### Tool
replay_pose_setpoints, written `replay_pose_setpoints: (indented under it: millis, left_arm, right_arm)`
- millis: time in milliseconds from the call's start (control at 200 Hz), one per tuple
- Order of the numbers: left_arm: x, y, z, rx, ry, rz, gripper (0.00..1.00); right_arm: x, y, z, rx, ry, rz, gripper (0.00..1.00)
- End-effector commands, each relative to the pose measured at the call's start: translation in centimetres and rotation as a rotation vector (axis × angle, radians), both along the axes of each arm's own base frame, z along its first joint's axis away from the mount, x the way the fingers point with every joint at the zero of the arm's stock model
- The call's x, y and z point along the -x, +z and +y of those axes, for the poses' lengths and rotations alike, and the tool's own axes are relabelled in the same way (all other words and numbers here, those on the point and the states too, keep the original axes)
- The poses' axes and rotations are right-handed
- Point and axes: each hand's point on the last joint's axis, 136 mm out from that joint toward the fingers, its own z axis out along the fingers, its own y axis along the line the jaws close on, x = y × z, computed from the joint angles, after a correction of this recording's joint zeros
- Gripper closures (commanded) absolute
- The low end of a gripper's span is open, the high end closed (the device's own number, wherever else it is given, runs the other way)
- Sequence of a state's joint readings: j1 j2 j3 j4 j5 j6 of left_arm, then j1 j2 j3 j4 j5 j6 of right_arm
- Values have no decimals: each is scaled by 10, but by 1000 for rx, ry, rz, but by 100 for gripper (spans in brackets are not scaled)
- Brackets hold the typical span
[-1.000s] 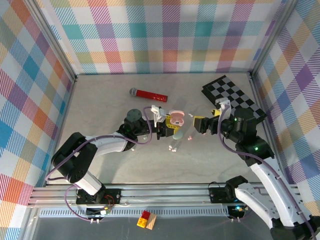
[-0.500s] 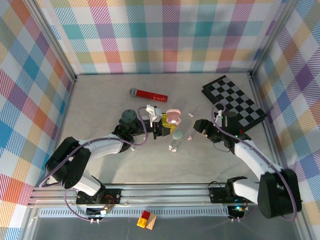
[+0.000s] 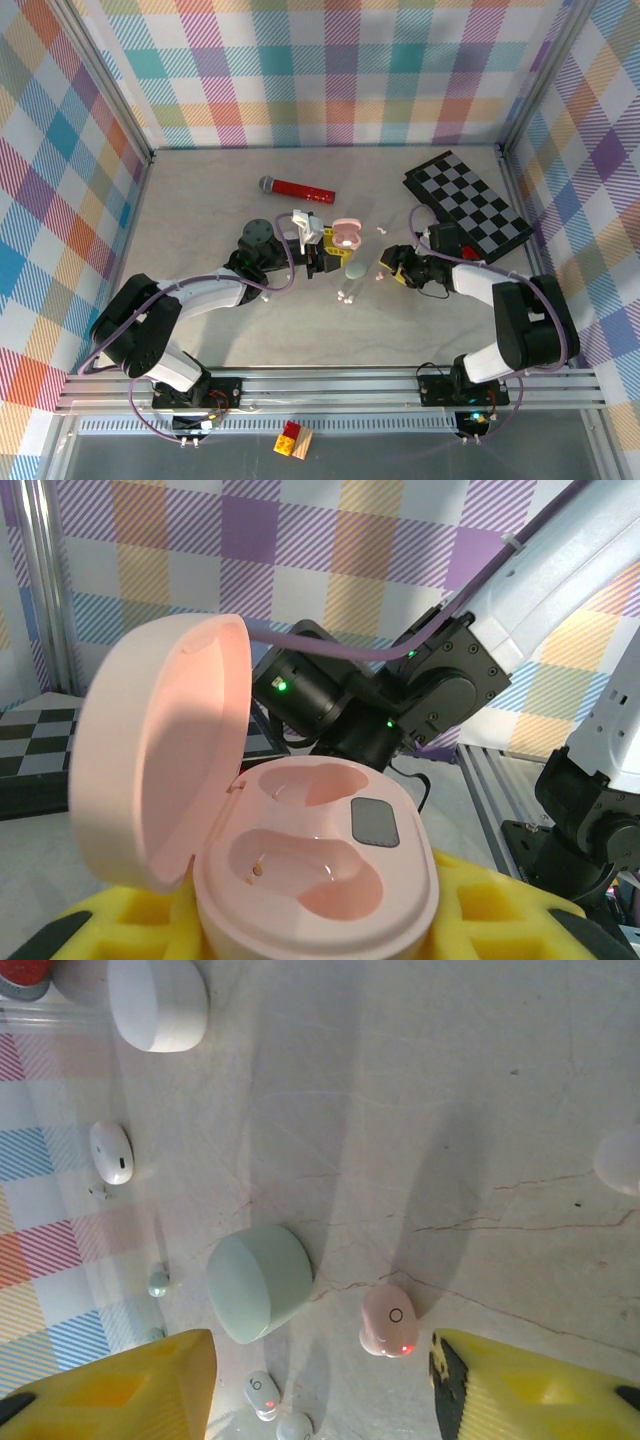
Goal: Insert the wireless bluetooth earbuds into the charging case
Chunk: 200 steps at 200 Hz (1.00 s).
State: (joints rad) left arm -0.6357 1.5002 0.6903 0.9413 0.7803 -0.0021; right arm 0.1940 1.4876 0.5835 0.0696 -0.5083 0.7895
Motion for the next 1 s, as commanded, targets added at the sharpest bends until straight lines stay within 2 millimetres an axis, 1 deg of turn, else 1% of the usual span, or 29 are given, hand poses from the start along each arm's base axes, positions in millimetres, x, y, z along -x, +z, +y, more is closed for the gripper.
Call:
replay_pose_setpoints:
  millis: [0, 400, 605, 730, 995]
  left_arm:
    - [0, 10, 4, 14, 6, -48, 66]
    - [-1, 8, 7, -9, 25, -43, 66]
    - [-1, 8, 7, -10, 27, -46, 66]
    - [-1, 7, 8, -11, 28, -47, 66]
    - [2, 7, 9, -13, 30, -50, 66]
  right_arm:
    - [-11, 8, 11, -36, 18, -19, 44]
    - [-13, -9, 17, -8, 28, 33, 46]
    - [-11, -12, 22, 1, 42, 42, 47]
    - [-9, -12, 26, -6, 53, 43, 50]
    - [-2, -18, 26, 3, 54, 68, 55]
